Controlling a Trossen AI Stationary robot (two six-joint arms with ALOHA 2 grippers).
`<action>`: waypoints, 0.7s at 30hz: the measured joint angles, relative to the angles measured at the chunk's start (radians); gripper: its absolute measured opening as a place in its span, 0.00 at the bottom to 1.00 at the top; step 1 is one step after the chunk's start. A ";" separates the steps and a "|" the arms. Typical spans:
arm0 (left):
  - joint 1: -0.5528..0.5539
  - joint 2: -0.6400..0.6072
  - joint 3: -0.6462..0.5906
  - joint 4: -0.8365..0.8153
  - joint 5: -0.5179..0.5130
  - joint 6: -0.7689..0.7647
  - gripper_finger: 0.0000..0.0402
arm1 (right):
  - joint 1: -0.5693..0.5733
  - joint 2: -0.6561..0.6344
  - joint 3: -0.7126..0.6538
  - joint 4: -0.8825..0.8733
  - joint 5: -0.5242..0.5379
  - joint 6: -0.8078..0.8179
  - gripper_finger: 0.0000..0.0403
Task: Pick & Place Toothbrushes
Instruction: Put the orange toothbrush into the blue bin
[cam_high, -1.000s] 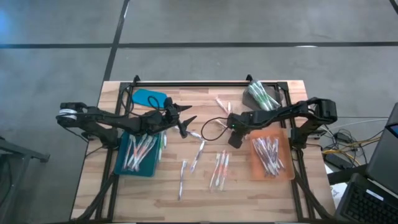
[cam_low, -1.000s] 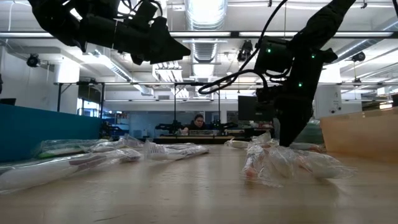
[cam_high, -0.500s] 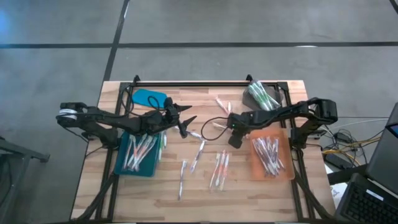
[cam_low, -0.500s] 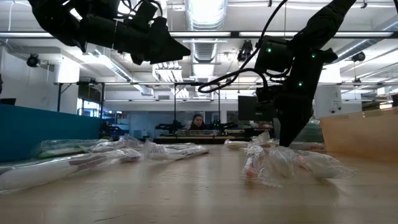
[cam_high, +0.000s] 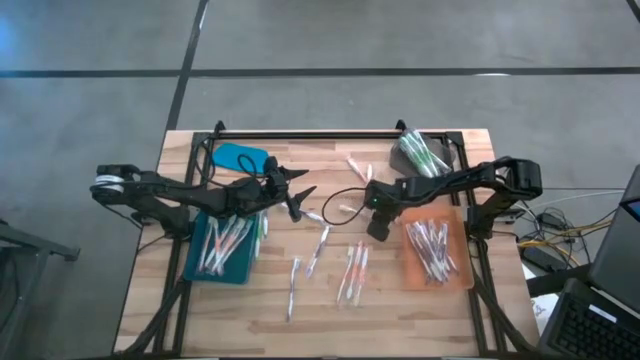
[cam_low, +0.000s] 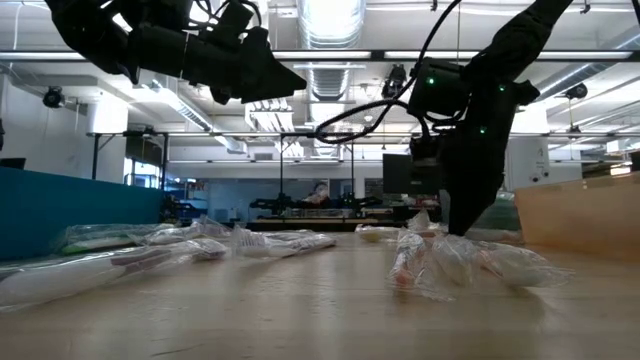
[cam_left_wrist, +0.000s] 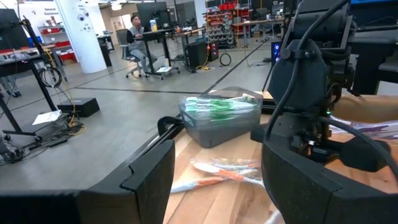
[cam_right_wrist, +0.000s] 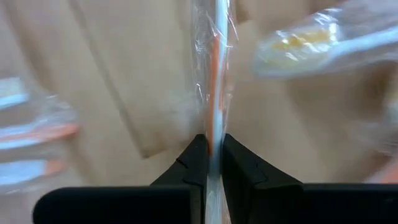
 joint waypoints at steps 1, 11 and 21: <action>0.000 0.000 0.000 0.000 0.000 0.000 0.61 | 0.000 0.000 0.000 0.005 -0.022 0.000 0.05; 0.000 0.000 0.000 -0.001 0.000 0.000 0.61 | 0.025 -0.026 -0.002 0.139 -0.172 0.001 0.06; 0.000 0.000 0.000 -0.017 0.000 0.000 0.61 | 0.103 -0.219 -0.006 0.193 0.043 0.000 0.06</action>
